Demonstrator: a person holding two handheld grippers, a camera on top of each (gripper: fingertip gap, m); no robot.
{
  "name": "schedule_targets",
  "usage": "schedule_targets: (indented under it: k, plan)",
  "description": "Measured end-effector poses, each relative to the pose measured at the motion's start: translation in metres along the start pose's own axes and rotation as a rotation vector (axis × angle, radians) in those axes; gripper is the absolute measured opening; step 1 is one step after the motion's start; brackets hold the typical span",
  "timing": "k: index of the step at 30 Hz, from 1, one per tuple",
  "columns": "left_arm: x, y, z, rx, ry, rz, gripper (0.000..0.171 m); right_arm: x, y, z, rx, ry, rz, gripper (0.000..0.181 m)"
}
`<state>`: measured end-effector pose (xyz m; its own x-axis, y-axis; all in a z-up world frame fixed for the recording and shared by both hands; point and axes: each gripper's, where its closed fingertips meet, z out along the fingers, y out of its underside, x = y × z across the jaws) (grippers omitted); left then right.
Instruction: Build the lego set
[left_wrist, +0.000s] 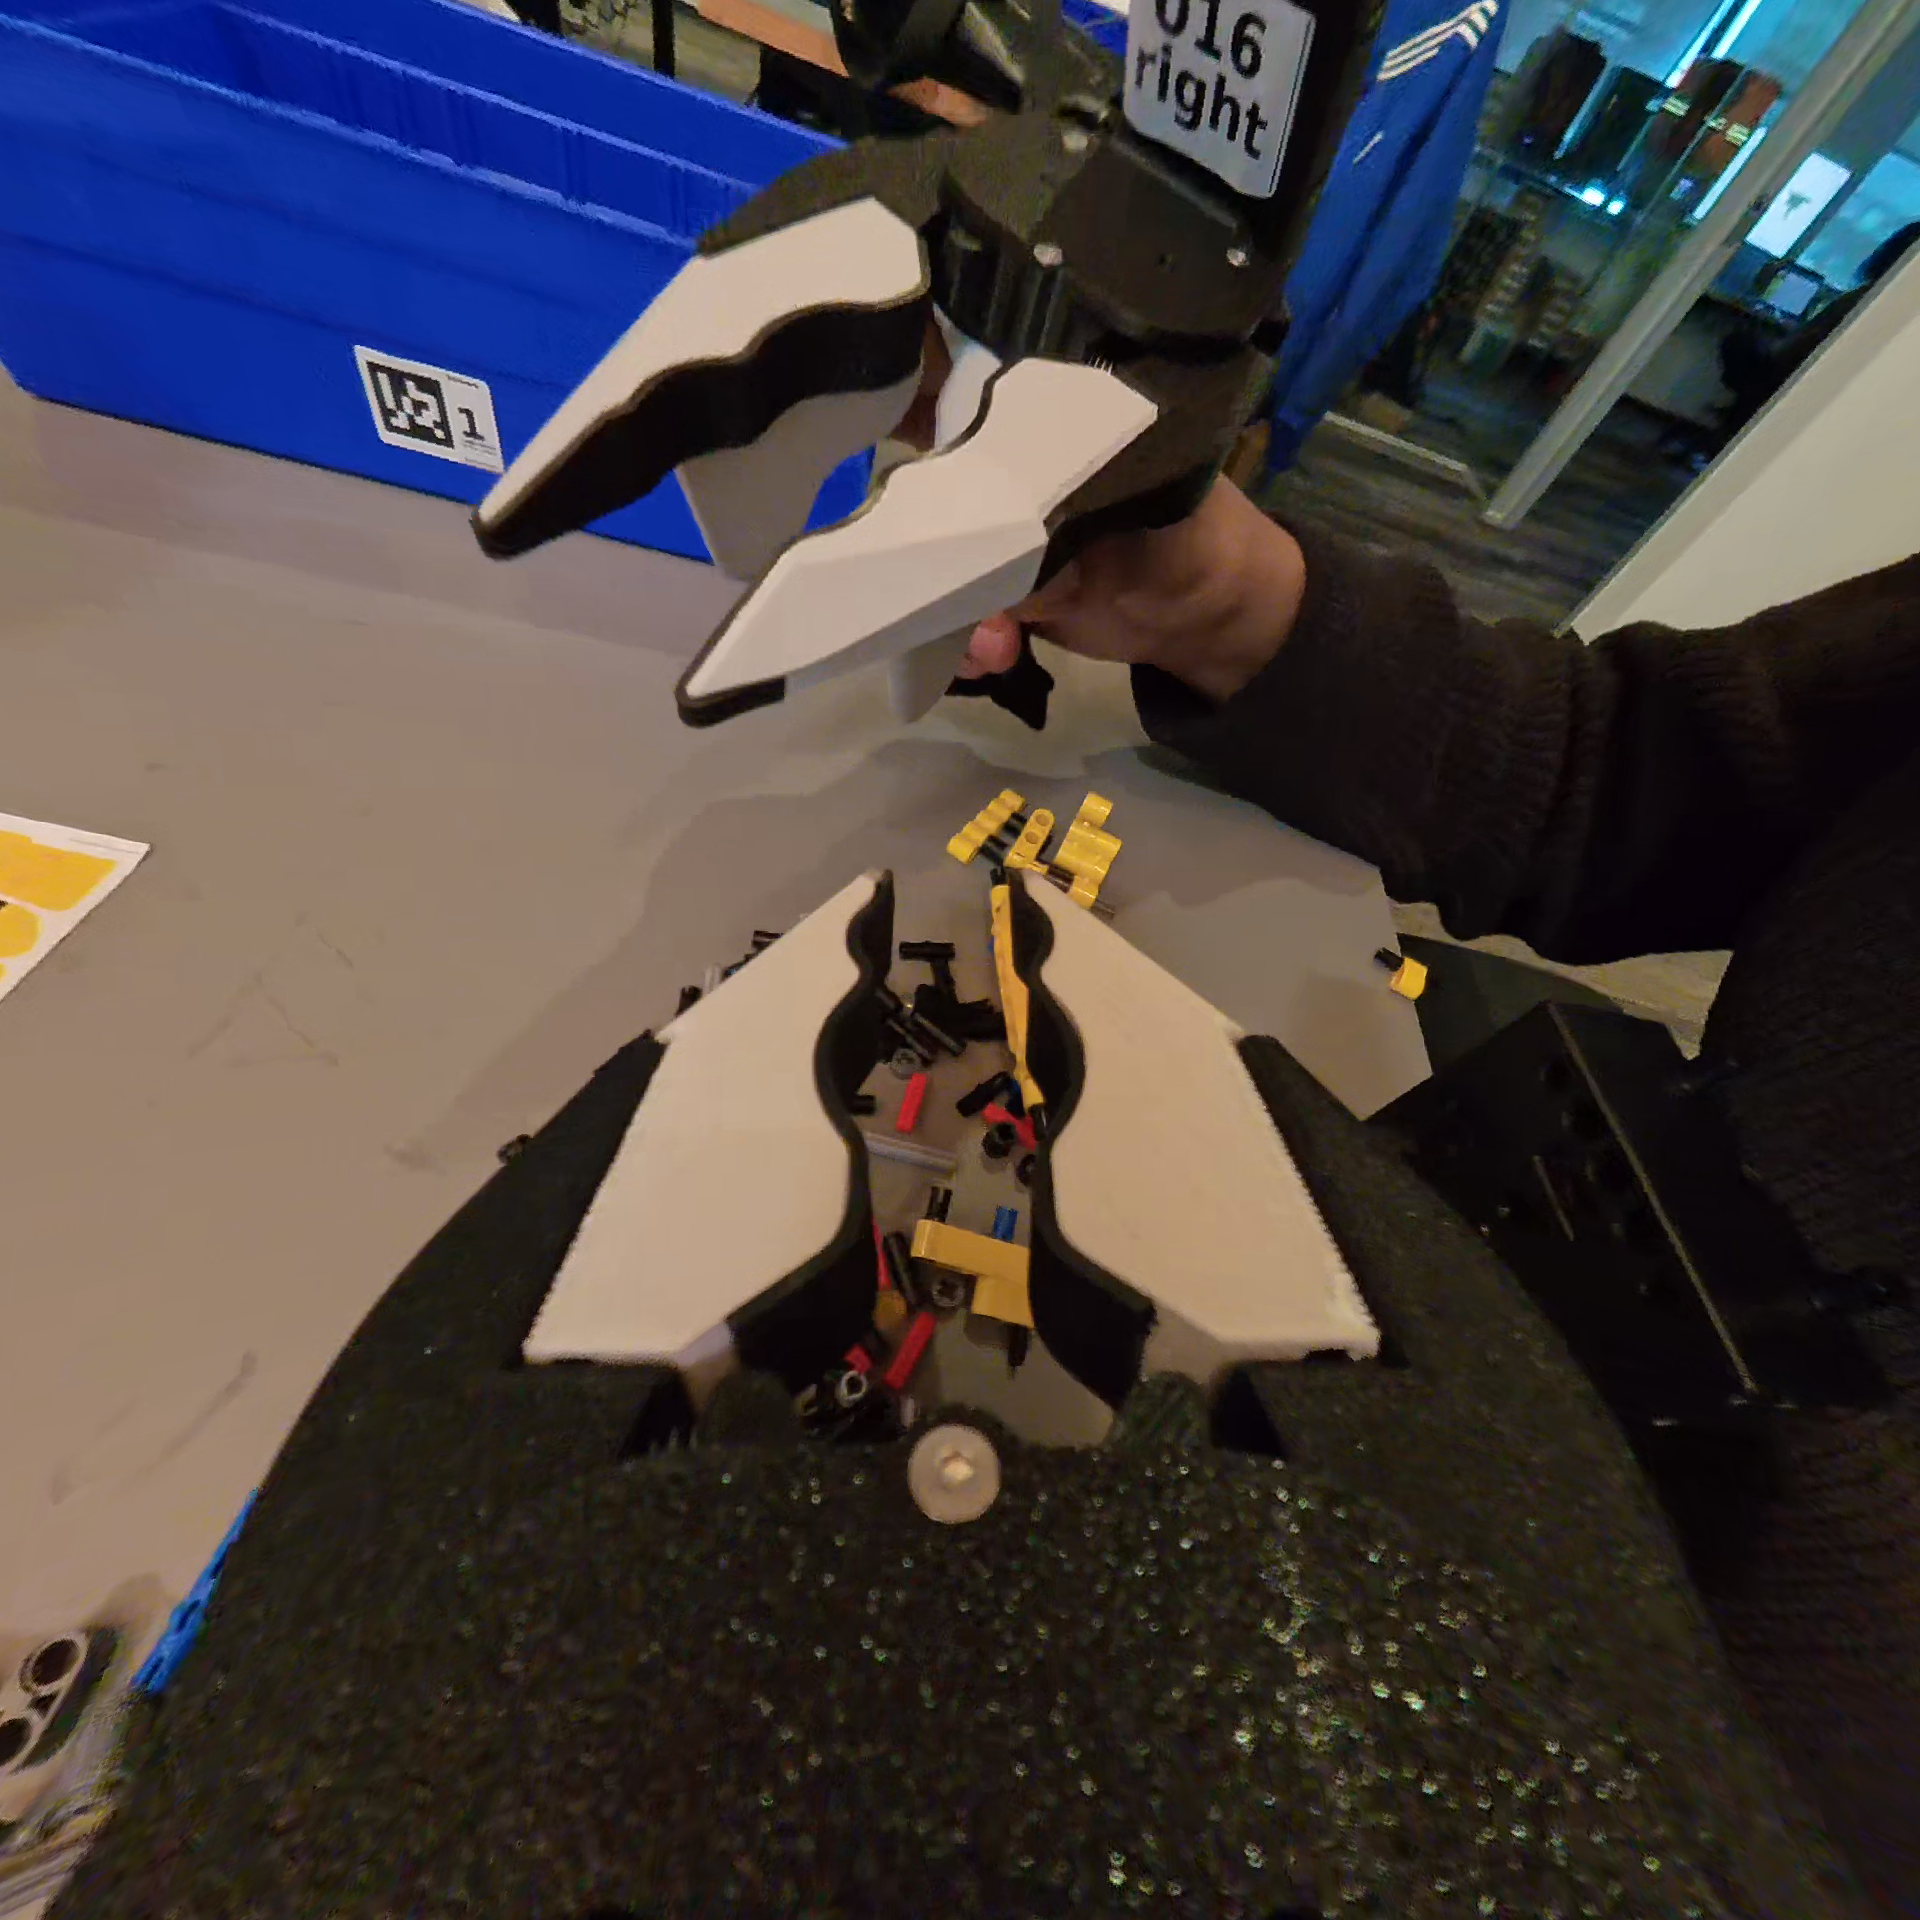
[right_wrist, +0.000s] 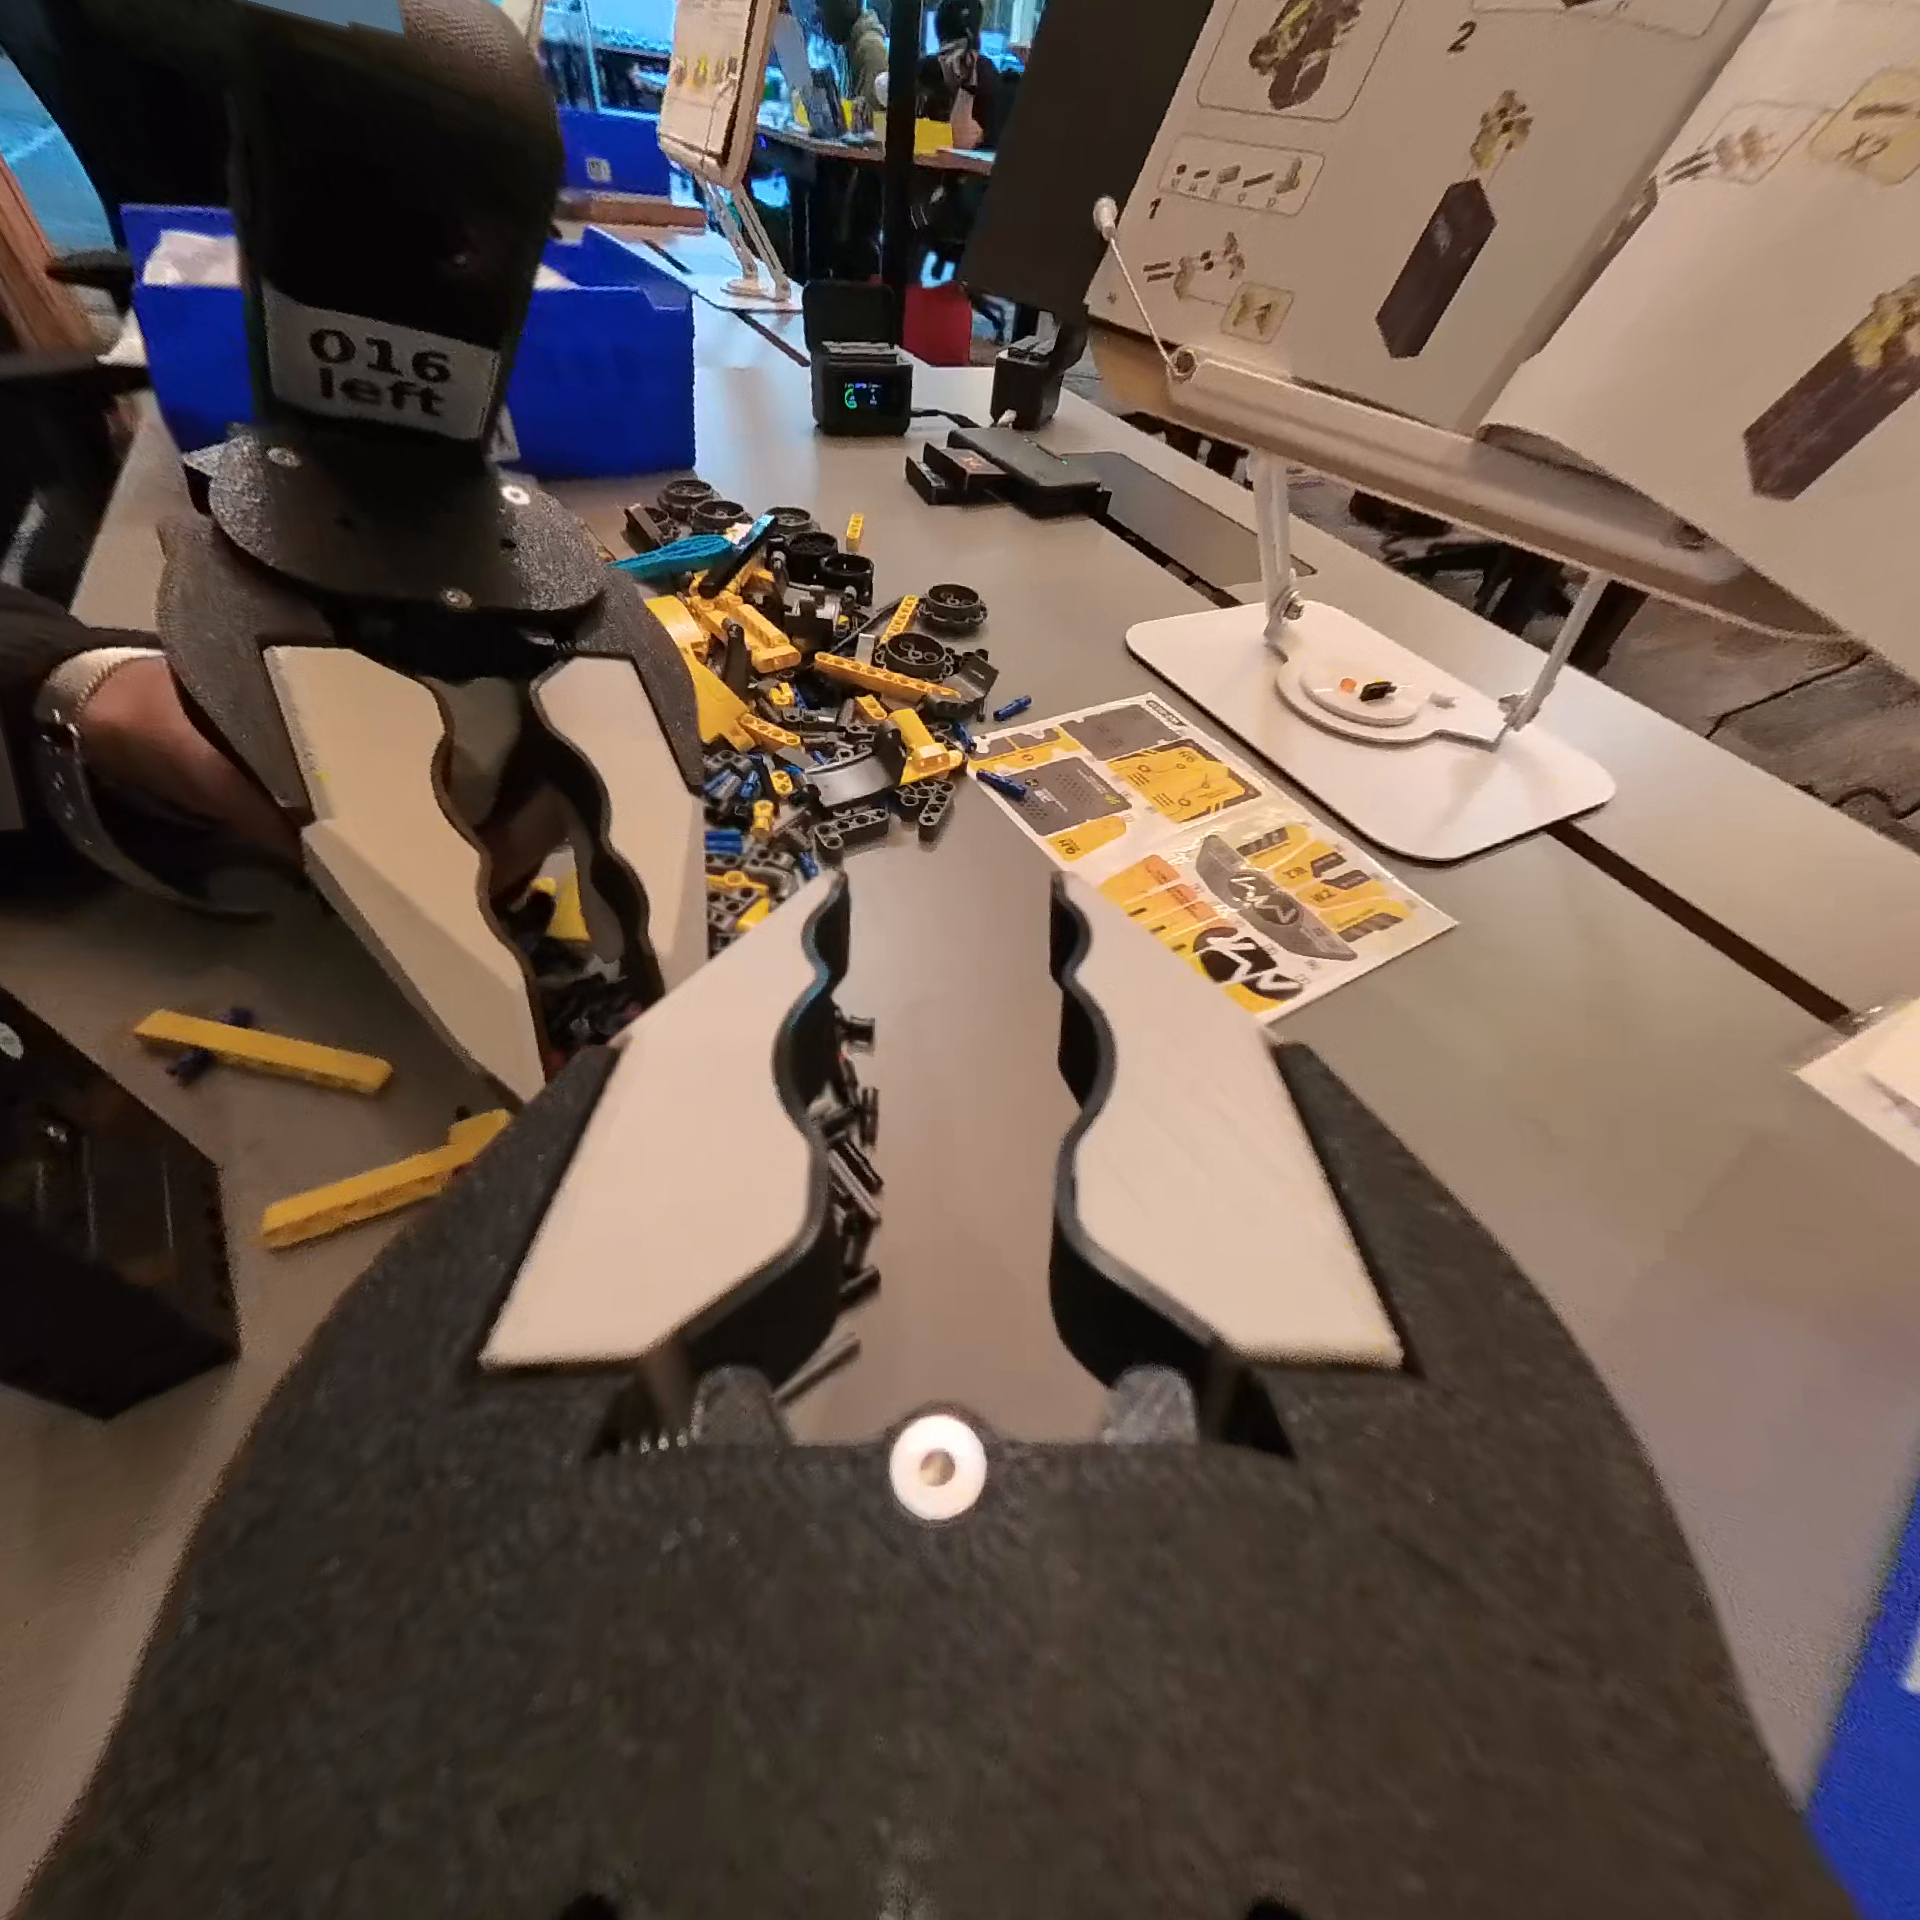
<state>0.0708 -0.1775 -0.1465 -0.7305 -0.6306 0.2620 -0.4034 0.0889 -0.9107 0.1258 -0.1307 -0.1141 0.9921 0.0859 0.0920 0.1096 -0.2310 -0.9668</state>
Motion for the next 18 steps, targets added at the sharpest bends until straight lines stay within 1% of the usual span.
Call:
schedule_targets:
  k: [5, 18]
  plan:
    - [-0.004, -0.001, -0.001, 0.012, -0.006, -0.019, 0.022, -0.002, 0.002, 0.005, 0.009, 0.002, 0.008, 0.038]
    - [-0.003, -0.002, -0.002, 0.02, -0.009, -0.019, 0.022, 0.011, -0.002, -0.001, 0.033, 0.055, 0.02, 0.037]
